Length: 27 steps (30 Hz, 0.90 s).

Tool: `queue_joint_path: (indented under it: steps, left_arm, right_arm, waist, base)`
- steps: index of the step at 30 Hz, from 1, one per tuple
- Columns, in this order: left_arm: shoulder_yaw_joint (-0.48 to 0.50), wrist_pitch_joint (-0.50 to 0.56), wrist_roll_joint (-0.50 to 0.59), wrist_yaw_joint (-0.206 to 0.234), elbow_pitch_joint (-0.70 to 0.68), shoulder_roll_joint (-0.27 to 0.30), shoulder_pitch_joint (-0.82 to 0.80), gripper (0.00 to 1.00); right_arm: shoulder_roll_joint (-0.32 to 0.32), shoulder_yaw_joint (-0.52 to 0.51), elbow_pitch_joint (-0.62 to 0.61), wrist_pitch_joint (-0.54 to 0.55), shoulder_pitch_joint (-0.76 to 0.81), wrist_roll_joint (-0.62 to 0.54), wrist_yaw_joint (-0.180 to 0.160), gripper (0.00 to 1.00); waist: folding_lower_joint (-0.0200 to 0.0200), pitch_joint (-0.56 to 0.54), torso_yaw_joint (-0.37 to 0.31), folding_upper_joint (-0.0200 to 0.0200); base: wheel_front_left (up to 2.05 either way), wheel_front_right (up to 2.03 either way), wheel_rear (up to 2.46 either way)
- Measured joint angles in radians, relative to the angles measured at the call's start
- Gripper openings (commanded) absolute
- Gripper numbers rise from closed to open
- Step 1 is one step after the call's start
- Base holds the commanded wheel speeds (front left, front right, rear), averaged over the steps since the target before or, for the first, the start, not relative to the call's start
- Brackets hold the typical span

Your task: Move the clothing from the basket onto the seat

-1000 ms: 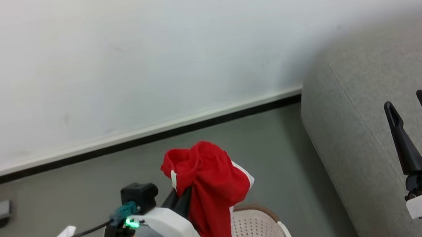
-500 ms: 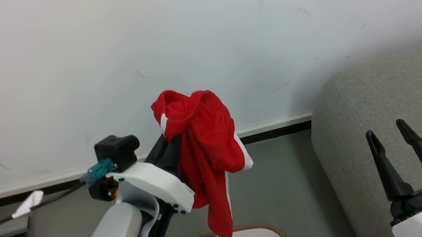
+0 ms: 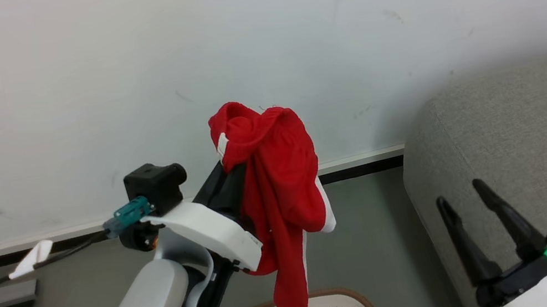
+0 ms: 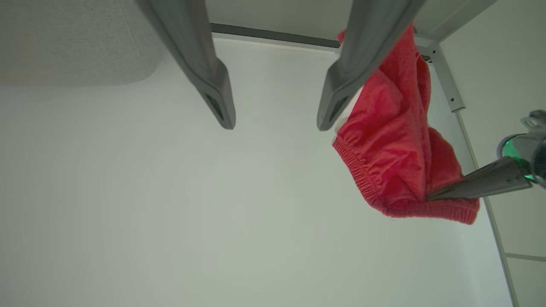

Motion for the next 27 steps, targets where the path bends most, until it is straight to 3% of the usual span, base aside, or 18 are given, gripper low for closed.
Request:
queue_joint_path:
  steps: [11, 27]
  left_arm:
    - [-0.031, 0.014, -0.002, 0.004, -0.031, -0.017, 0.002, 0.00]
    - [-0.123, 0.038, -0.010, -0.027, -0.088, -0.090, 0.004, 0.00]
  right_arm:
    - [0.004, 0.207, 0.095, 0.000, -0.076, 0.039, 0.000, 1.00]
    - [-0.013, 0.499, 0.420, 0.000, -0.289, 0.235, 0.001, 1.00]
  waist:
    - [0.0000, 0.007, 0.023, 0.0000]
    - [0.0001, 0.013, 0.140, 0.0000]
  base:
    - [0.00, 0.00, 0.00]
    - [0.00, 0.00, 0.00]
